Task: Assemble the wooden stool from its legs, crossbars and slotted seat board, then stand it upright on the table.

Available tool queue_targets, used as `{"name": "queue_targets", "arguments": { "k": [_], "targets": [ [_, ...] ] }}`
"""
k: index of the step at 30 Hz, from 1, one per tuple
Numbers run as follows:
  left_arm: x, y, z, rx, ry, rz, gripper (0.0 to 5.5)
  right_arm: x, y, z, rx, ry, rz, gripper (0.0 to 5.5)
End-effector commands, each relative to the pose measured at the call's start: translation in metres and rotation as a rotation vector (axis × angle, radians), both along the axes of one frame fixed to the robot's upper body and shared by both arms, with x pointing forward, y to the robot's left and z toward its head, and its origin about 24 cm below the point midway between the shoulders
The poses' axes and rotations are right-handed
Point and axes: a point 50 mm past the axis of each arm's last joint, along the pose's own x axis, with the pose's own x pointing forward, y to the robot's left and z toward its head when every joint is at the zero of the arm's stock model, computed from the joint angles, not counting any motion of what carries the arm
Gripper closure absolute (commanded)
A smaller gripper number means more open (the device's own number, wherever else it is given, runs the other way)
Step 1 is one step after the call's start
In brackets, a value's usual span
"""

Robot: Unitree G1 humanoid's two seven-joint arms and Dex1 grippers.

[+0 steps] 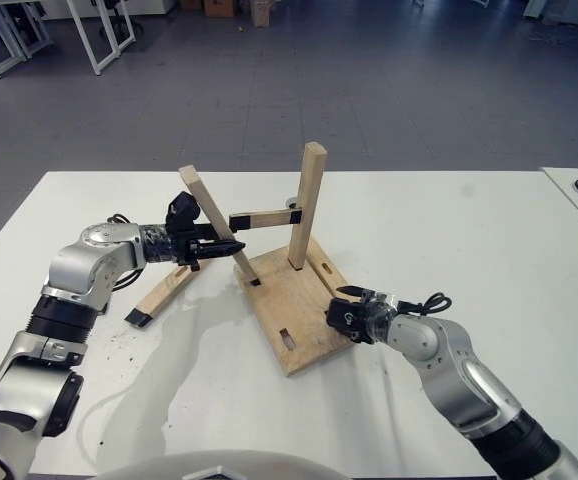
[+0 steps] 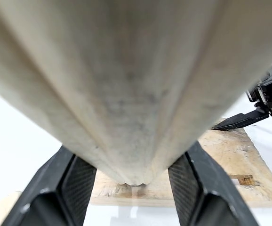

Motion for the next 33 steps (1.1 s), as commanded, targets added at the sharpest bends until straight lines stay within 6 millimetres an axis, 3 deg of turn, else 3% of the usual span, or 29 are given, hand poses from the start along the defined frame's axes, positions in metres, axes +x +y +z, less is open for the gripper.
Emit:
{"name": "queue_targets", "arguments": {
  "k": [1, 10, 23, 28, 31, 33],
  "targets": [
    [-0.041, 0.031, -0.084, 0.25, 0.348, 0.093, 3.46, -0.042, -0.006, -0.052, -0.026, 0.332, -0.028, 2.52],
    [-0.039, 0.035, -0.096, 0.141, 0.438, 0.132, 3.46, -0.048, -0.018, -0.063, -0.056, 0.382, -0.062, 2.52],
    [-0.028, 0.029, -0.098, 0.202, 0.523, 0.052, 3.46, -0.044, -0.013, -0.059, -0.038, 0.323, -0.063, 2.52],
    [-0.023, 0.028, -0.094, 0.261, 0.466, 0.03, 3.46, -0.026, -0.006, -0.034, 0.031, 0.217, -0.068, 2.52],
    [-0.021, 0.028, -0.093, 0.289, 0.451, 0.029, 3.46, -0.01, 0.002, -0.005, 0.138, 0.145, -0.084, 2.52],
    [-0.02, 0.029, -0.093, 0.292, 0.453, 0.038, 3.46, 0.006, 0.004, 0.026, 0.245, 0.075, -0.112, 2.52]
  ]
}}
